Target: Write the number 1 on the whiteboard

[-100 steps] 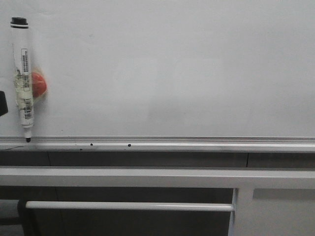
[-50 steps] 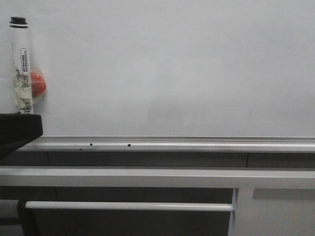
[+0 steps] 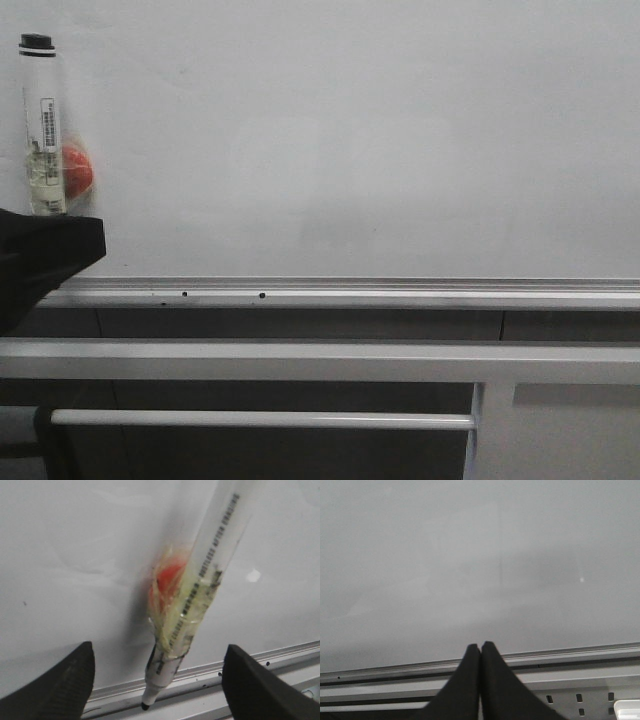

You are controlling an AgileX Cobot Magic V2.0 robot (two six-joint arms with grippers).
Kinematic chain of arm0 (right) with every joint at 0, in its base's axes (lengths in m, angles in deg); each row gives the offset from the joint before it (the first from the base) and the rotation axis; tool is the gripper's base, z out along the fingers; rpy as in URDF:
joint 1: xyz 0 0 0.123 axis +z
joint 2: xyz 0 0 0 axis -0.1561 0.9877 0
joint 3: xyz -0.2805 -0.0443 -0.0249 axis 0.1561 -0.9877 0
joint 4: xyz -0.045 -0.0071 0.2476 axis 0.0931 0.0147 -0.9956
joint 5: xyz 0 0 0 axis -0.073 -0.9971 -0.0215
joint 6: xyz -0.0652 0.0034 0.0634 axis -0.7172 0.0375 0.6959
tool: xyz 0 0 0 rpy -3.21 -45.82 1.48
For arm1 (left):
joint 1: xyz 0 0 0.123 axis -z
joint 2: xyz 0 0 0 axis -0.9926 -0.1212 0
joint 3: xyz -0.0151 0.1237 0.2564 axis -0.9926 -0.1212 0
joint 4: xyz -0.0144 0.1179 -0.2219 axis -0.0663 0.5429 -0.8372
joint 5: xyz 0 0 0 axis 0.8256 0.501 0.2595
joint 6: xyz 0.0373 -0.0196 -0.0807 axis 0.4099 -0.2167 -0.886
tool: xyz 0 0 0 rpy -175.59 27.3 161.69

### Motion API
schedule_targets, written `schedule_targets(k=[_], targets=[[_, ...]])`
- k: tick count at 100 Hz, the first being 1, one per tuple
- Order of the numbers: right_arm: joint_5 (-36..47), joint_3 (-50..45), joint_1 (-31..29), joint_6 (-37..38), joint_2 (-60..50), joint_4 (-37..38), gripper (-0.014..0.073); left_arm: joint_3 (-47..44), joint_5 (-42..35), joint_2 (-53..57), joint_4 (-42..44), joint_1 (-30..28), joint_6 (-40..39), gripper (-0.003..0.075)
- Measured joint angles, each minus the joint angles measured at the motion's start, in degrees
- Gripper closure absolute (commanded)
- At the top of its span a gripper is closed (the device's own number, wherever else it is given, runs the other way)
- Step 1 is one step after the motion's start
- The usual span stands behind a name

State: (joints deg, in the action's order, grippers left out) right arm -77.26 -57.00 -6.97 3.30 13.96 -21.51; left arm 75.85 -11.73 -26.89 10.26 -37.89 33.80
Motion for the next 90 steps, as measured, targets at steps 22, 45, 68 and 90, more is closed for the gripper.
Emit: schedule_targets(k=[22, 45, 68, 90], targets=[[0.0, 0.0, 0.0, 0.0, 0.0, 0.0, 0.0643, 0.38, 0.11, 0.0, -0.12, 0.0, 0.1, 0.0321], [0.0, 0.0, 0.0, 0.0, 0.0, 0.0, 0.0643, 0.72, 0.0, 0.0, -0.34, 0.0, 0.1, 0.0627], [0.0, 0.0, 0.0, 0.0, 0.0, 0.0, 0.0643, 0.77, 0.2, 0.0, -0.06, 0.0, 0.13, 0.0741], [0.0, 0.0, 0.0, 0.0, 0.0, 0.0, 0.0643, 0.66, 0.09, 0.0, 3.26, 0.0, 0.13, 0.0741]])
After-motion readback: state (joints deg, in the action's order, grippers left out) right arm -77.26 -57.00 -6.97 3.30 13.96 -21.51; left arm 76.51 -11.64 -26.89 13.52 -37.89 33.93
